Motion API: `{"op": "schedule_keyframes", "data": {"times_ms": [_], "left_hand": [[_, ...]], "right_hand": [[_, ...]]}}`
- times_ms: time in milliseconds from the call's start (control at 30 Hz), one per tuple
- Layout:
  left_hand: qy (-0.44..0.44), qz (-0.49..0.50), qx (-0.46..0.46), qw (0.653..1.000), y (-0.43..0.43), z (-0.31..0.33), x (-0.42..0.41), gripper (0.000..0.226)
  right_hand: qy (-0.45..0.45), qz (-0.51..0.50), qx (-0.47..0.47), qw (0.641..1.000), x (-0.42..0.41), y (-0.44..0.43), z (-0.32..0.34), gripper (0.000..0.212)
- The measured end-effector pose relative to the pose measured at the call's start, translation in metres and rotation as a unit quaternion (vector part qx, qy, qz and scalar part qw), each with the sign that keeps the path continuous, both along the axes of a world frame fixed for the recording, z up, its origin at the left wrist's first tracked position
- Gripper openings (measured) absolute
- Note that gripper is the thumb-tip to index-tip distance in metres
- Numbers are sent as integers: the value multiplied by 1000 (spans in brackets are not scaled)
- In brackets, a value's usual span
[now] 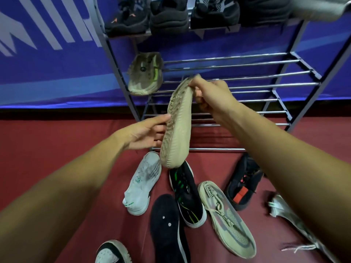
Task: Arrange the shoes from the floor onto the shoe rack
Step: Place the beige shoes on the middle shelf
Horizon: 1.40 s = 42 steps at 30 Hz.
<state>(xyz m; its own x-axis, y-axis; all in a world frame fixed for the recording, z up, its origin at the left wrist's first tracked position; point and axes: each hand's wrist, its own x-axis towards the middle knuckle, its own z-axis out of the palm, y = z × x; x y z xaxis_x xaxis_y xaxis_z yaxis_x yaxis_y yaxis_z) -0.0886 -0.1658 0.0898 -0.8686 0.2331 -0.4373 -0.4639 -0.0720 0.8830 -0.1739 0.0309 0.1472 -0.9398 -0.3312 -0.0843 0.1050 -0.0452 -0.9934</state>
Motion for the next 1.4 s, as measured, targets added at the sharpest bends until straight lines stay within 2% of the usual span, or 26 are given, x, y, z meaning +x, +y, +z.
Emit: {"op": "schedule_keyframes", "data": {"times_ms": [67,133,200,300,367,433,500,533,600,733,800,867,967,1100,1200,1267,1400], "left_hand": [[15,-49,-22,998,2,17,-7,49],[24,-69,-59,996,7,29,-14,68],[30,-57,-99,993,19,36,-20,85],[43,9,-151,987,30,34,-26,90],[54,44,-129,989,29,31,-28,84],[58,78,-72,993,28,32,-26,65],[62,101,-11,993,29,38,-24,34],[59,116,18,991,29,41,-24,30],[55,167,45,983,26,40,-30,40],[40,237,36,970,26,38,-40,14],[43,237,18,970,26,38,-43,18],[59,247,6,967,25,40,-44,34],[72,264,-14,962,26,40,-45,55],[40,234,-43,970,26,35,-37,49],[44,220,-36,974,24,33,-34,35],[47,249,-17,967,22,32,-36,26],[41,322,48,945,22,30,-43,26]], "right_hand": [[-8,-31,-14,999,-4,-4,9,31],[-12,-71,-12,997,-10,-8,17,29],[-8,-104,-7,994,-16,-11,22,24],[1,-99,-14,995,-21,-12,24,16],[2,-51,-53,997,-21,-11,22,15],[1,-17,-65,998,-23,-8,14,16],[-5,-13,9,1000,-26,-2,1,19],[-14,-5,62,998,-27,1,-7,23],[-51,51,124,990,-27,8,-23,28],[-130,175,58,974,-21,12,-40,31],[-156,178,-8,971,-19,13,-40,27],[-166,172,-53,970,-17,15,-38,28],[-140,141,-65,978,-15,12,-36,28],[-131,85,-75,985,-12,-3,-42,35],[-114,61,-64,990,-10,-18,-43,40],[-111,55,-71,990,-9,-26,-42,37],[-95,37,-80,992,-15,-37,-39,38]]}}
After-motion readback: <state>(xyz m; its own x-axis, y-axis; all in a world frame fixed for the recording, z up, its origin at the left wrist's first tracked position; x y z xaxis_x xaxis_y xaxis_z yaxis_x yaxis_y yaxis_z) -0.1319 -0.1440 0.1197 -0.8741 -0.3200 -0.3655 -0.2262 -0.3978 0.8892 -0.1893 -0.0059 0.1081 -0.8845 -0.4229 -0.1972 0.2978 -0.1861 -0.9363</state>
